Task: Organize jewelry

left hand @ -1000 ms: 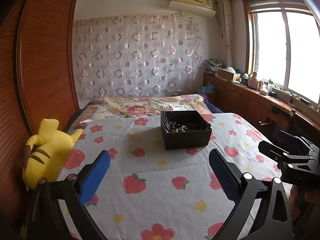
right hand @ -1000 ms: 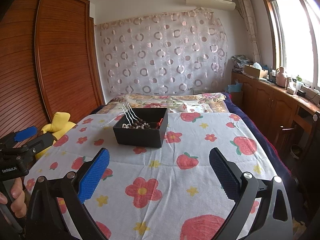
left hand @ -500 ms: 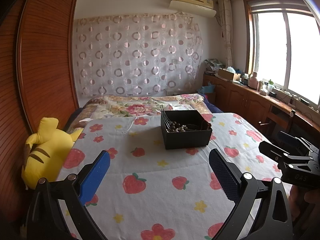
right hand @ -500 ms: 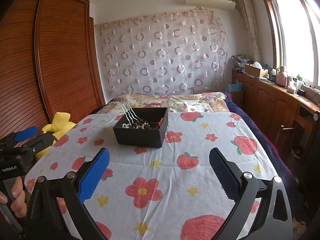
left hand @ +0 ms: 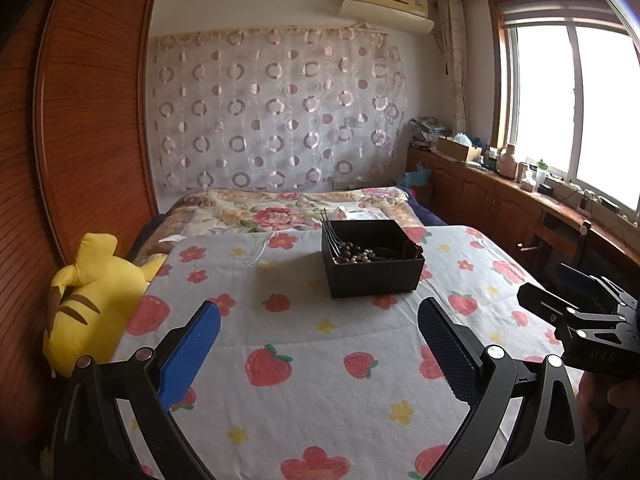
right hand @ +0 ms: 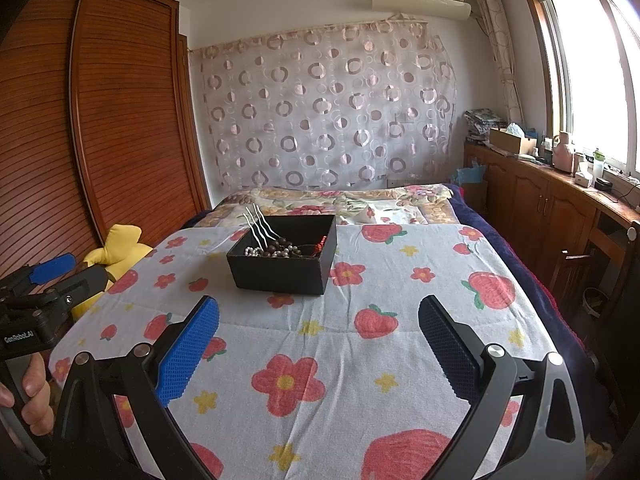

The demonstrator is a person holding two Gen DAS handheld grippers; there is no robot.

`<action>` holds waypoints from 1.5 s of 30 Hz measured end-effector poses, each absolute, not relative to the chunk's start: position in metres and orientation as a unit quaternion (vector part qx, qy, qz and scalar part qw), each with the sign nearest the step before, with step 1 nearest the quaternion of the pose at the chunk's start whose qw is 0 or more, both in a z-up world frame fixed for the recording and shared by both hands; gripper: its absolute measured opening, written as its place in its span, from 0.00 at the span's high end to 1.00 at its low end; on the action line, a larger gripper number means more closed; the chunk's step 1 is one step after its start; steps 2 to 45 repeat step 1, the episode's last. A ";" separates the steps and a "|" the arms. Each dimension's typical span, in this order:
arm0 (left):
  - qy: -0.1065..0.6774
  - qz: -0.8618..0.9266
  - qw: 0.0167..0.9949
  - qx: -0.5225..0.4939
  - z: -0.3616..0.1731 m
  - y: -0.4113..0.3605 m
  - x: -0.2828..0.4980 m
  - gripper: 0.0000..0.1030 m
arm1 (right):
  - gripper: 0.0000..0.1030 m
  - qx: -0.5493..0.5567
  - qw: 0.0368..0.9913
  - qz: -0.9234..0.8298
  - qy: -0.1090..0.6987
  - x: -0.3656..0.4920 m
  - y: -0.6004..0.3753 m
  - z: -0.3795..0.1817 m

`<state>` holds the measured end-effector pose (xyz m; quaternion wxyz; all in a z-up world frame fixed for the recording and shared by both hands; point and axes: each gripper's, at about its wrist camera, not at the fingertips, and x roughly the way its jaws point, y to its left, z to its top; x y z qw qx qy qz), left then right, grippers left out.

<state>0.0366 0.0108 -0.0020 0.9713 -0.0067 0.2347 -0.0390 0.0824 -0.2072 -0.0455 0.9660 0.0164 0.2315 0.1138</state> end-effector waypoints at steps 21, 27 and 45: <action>0.235 -0.040 0.971 -0.006 -0.003 0.009 0.036 0.07 | 0.02 0.017 0.966 0.114 0.232 0.083 -0.208 -0.045; 0.235 -0.040 0.971 -0.006 -0.003 0.009 0.036 0.07 | 0.02 0.017 0.966 0.114 0.232 0.083 -0.208 -0.045; 0.235 -0.040 0.971 -0.006 -0.003 0.009 0.036 0.07 | 0.02 0.017 0.966 0.114 0.232 0.083 -0.208 -0.045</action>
